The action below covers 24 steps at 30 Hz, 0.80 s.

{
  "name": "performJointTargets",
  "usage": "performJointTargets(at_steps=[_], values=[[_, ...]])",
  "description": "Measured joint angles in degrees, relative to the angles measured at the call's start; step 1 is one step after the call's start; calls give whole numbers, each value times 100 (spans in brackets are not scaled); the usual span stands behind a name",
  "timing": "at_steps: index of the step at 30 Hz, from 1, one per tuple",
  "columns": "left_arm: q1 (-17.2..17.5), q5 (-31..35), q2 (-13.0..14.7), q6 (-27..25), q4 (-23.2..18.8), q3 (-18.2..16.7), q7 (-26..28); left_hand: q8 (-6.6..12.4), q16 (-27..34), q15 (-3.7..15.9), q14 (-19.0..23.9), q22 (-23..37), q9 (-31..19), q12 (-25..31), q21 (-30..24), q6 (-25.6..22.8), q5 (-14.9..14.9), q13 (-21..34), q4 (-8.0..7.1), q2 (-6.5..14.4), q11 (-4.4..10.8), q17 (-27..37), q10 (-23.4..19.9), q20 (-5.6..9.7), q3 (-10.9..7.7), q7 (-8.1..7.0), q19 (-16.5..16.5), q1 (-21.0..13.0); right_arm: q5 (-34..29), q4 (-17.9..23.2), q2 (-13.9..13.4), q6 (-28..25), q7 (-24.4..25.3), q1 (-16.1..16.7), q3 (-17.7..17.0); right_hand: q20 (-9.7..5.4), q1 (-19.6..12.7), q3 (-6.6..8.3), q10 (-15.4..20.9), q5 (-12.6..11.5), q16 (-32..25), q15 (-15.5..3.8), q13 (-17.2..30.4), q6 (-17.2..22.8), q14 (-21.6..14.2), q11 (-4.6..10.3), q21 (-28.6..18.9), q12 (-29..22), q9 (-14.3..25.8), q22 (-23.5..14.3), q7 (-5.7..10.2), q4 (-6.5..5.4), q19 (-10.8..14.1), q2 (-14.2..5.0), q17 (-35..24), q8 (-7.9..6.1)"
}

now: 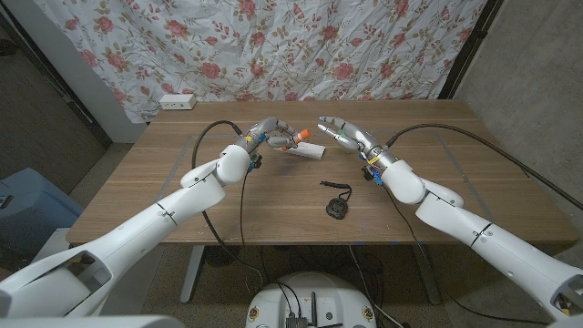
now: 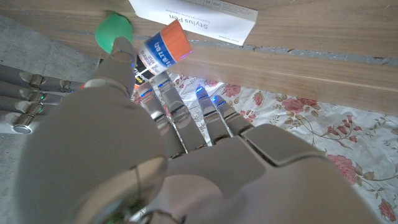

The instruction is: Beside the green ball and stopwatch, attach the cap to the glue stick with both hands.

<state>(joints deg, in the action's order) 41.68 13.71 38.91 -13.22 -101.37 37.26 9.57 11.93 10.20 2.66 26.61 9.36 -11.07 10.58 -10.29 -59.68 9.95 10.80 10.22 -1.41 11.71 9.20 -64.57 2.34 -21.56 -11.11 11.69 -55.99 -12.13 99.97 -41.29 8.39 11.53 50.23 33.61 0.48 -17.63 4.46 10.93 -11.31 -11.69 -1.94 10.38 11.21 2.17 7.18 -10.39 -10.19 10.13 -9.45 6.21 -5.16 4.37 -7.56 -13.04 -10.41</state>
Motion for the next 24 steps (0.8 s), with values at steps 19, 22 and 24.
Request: performJointTargets(at_steps=[19, 22, 24], values=[[-89, -18, -57, -8, 99, 52, 17, -7, 0, 0, 0, 0, 0, 9, 0, 0, -5, 0, 1, -16, 0, 0, 0, 0, -1, 0, 0, 16, -299, -131, 4, 239, 62, 59, 5, -50, 801, -158, -92, -79, 0, -11, -27, -91, 173, -32, -22, 0, 1, -31, -48, -410, -51, -26, -16, 0], [-95, -22, -59, -4, 110, 57, 18, -10, 0, 0, 0, 0, 0, 9, 0, 0, -5, 0, 5, -24, 0, 0, 0, 0, -5, 0, 0, 24, -348, -140, 5, 266, 61, 60, 15, -50, 854, -175, -92, -79, 0, -11, -27, -91, 173, -32, -22, 0, 1, -31, -48, -442, -51, -34, -15, 0], [-97, -24, -58, 3, 111, 57, 20, -24, 0, 0, 0, 0, 0, 9, 0, 0, -5, 0, 5, -24, 0, 0, 0, 0, -5, 0, 0, 24, -378, -149, 6, 276, 51, 60, 29, -50, 912, -175, -92, -101, 0, -11, -26, -91, 173, -32, -22, 0, 1, -31, -48, -442, -52, 23, -15, 0]])
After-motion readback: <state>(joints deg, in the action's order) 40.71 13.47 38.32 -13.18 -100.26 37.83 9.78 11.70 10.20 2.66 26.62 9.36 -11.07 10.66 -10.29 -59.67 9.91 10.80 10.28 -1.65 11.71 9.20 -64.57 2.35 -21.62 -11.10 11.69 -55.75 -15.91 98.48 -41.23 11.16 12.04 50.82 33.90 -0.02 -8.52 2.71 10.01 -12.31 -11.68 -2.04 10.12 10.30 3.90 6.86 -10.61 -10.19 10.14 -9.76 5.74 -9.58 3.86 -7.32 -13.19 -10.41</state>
